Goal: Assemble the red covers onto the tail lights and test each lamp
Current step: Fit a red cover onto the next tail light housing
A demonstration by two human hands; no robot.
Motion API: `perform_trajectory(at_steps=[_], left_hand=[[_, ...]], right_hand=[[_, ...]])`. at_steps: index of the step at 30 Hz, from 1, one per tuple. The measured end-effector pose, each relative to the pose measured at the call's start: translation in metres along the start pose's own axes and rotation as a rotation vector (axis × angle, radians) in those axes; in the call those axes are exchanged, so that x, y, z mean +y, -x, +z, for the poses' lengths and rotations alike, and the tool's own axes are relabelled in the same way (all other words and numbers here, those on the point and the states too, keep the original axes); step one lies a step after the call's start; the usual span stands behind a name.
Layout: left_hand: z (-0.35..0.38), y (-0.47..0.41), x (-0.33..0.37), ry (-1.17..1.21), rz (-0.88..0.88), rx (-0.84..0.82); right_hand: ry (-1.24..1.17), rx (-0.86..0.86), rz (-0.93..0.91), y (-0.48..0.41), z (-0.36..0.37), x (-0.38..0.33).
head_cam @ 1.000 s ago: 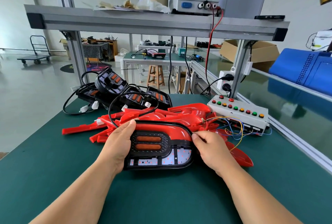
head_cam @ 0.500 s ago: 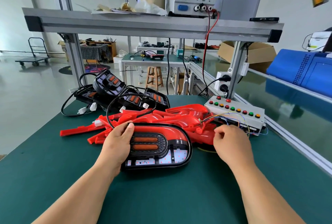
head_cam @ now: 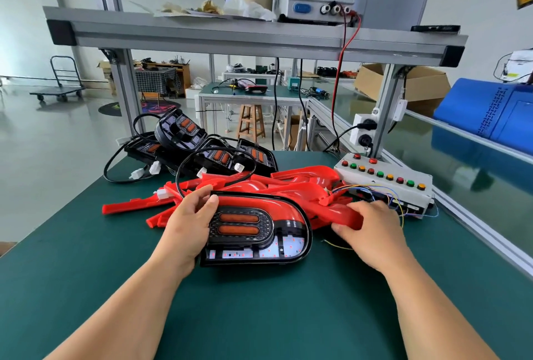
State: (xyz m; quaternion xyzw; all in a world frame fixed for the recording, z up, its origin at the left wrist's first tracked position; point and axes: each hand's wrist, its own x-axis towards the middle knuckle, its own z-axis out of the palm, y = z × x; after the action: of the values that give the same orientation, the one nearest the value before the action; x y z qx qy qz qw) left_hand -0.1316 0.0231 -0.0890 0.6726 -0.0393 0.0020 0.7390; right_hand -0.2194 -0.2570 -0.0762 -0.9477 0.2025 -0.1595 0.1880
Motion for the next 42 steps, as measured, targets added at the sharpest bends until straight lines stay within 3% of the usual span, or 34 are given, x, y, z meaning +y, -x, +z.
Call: perform_trajectory(at_steps=[5,8,10,14,17,19,22,25,27,30,33,38,42], left_hand=[[-0.003,-0.001,-0.001,-0.044,0.038,-0.001],[-0.003,-0.001,-0.001,-0.129,0.082,0.003],[-0.004,-0.001,0.001,-0.264,0.139,0.022],[-0.007,0.001,0.012,-0.691,0.418,0.176],[0.002,0.010,0.032,-0.604,0.505,0.142],[0.014,0.018,0.044,-0.397,0.362,-0.030],[0.028,0.031,0.057,-0.078,0.025,-0.358],[0.024,0.036,0.056,-0.006,-0.036,-0.471],[0.013,0.035,0.053,-0.035,0.026,-0.419],[-0.010,0.034,0.046,-0.463,0.271,-0.344],[-0.022,0.041,0.040,-0.755,0.417,-0.378],[-0.026,0.046,0.035,-1.005,0.660,-0.414],[-0.031,0.047,0.034,-1.149,0.755,-0.453]], right_hand=[[-0.683,0.160,0.061,0.004,-0.017,-0.002],[-0.966,0.056,0.166,0.001,-0.016,-0.004],[-1.090,-0.012,0.199,0.000,-0.015,-0.006],[-1.363,0.137,0.270,-0.005,-0.022,0.003],[-1.711,0.089,0.153,-0.003,-0.031,0.005],[-1.815,-0.074,0.006,0.002,-0.030,-0.004],[-1.789,-0.304,-0.131,0.012,-0.018,-0.021],[-1.678,-0.451,-0.188,0.019,-0.007,-0.031],[-1.514,-0.472,-0.155,0.019,-0.004,-0.030],[-1.383,-0.472,-0.105,0.018,-0.003,-0.028],[-1.321,-0.483,-0.089,0.020,-0.001,-0.031],[-1.067,-0.357,-0.113,0.023,0.009,-0.034],[-0.974,-0.331,-0.125,0.025,0.012,-0.034]])
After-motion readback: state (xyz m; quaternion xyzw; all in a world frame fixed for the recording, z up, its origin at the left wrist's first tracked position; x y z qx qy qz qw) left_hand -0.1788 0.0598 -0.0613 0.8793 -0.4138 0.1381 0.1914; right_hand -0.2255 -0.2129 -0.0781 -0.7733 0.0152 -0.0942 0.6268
